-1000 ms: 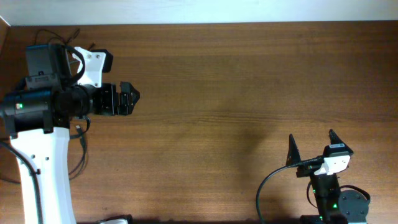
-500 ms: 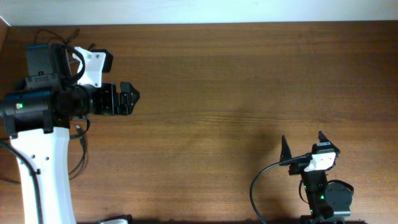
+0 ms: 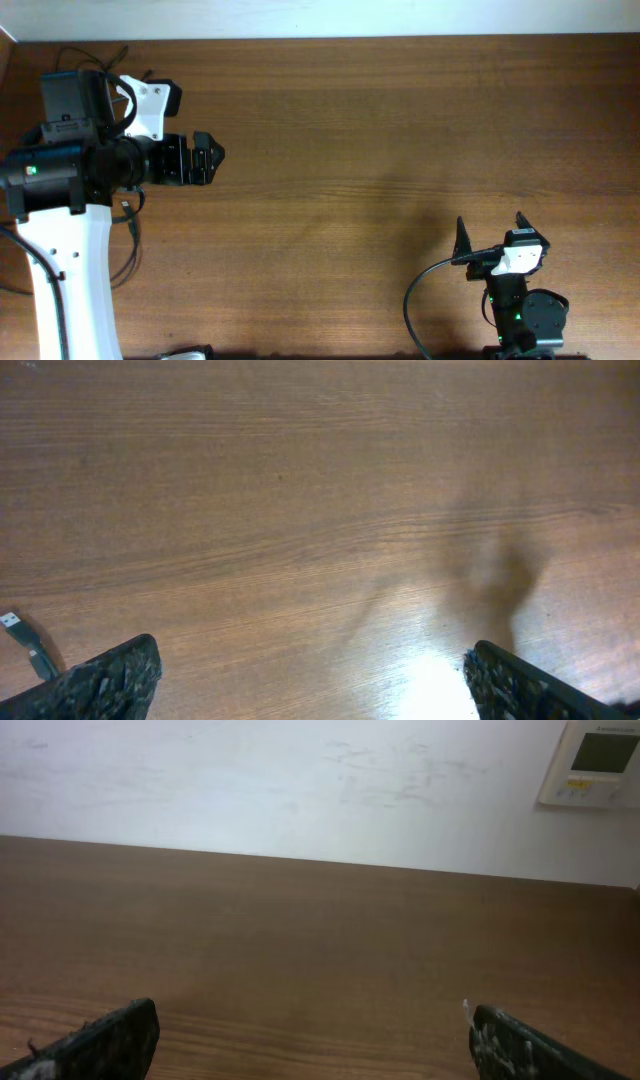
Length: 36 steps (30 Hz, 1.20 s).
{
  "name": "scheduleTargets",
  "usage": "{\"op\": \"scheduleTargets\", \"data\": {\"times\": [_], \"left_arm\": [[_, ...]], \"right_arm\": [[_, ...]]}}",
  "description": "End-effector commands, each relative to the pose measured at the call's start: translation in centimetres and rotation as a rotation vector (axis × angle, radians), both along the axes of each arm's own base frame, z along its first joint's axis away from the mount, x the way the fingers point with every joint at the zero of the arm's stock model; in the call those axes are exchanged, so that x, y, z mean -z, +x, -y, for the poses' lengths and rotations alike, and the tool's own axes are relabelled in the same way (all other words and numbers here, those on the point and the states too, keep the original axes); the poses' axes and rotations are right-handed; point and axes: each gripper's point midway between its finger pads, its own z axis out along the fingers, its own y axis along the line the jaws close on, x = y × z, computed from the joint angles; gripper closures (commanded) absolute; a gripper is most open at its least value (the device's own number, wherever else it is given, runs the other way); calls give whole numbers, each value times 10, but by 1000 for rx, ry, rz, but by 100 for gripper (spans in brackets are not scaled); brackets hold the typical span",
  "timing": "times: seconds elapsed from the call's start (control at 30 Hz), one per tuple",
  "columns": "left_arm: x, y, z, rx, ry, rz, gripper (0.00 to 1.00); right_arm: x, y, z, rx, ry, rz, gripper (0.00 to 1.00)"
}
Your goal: Untangle cables
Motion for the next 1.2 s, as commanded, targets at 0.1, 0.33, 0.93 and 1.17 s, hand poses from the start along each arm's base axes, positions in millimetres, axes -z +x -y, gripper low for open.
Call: {"op": "scheduleTargets", "data": {"times": [0.1,0.33,0.93,1.17], "left_arm": [[-7,0,0,5,10,26,1],[-7,0,0,5,10,26,1],[-3,-4,-4,-11,36,12,1],[27,-39,25,109,77,125,1]], "right_arm": [[2,0,3,15,3,-1,2],[2,0,3,15,3,-1,1],[2,0,3,15,3,-1,2],[2,0,3,15,3,-1,1]]}}
